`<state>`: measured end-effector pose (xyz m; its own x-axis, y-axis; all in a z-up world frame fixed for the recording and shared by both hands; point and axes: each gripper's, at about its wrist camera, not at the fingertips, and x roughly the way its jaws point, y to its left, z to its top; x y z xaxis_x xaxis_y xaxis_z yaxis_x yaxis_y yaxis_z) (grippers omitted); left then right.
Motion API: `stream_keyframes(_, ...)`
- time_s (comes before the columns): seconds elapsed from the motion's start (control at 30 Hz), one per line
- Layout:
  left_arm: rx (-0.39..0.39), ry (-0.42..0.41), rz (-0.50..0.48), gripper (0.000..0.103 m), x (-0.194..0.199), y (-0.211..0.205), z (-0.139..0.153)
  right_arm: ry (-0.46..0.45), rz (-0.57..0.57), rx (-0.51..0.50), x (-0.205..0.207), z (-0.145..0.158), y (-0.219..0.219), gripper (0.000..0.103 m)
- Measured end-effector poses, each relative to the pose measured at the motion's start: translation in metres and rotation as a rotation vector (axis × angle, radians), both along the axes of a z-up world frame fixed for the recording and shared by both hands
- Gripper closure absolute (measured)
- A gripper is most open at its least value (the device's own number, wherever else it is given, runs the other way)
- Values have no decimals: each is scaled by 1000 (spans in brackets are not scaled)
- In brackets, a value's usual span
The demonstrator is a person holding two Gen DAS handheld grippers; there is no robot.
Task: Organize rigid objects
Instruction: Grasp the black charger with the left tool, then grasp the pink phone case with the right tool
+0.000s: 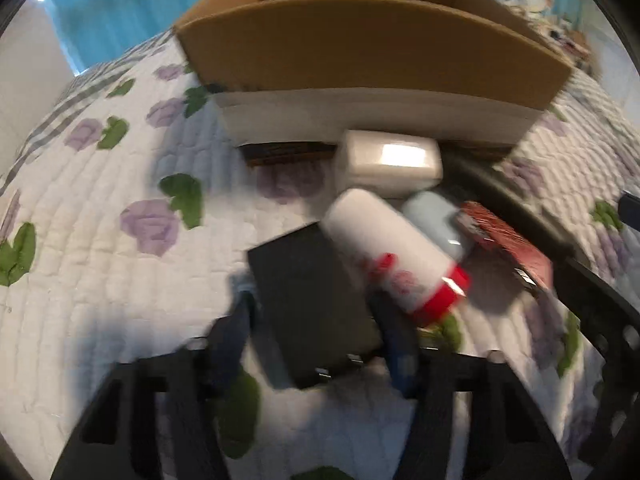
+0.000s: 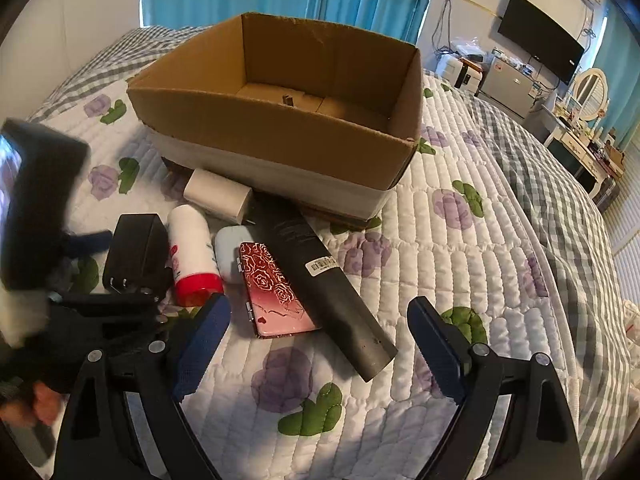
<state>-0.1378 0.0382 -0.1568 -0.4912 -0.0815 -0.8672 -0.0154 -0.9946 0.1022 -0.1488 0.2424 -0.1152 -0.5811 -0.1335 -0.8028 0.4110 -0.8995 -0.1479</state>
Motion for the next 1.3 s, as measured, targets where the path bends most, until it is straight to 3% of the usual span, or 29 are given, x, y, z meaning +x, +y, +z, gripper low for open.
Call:
stream_keyframes(0.1, 27, 17, -5, 58, 8, -5, 8, -9, 1, -3, -1, -2, 1, 13)
stream_keyframes(0.17, 54, 29, -5, 61, 15, -10, 15, -25, 15, -4, -2, -5, -2, 18)
stream_keyframes(0.5, 93, 105, -37, 64, 34, -21, 40, -104, 140, 88, -4, -32, -35, 62)
stream_keyframes(0.7, 123, 123, -35, 64, 35, -23, 46, -79, 120, 151, -17, -43, -43, 66)
stream_keyframes(0.87, 132, 142, -39, 64, 42, -25, 55, 4, 119, 148, -7, -31, -42, 81)
stream_keyframes(1.03, 127, 174, -48, 64, 52, -24, 71, 32, 96, 7, 2, -1, -21, 94)
stream_keyframes(1.1, 124, 189, -48, 64, 56, -22, 79, 8, 93, -66, 3, 11, -14, 94)
stream_keyframes(1.3, 121, 220, -66, 64, 62, -15, 96, 23, 86, -135, 14, 37, -12, 94)
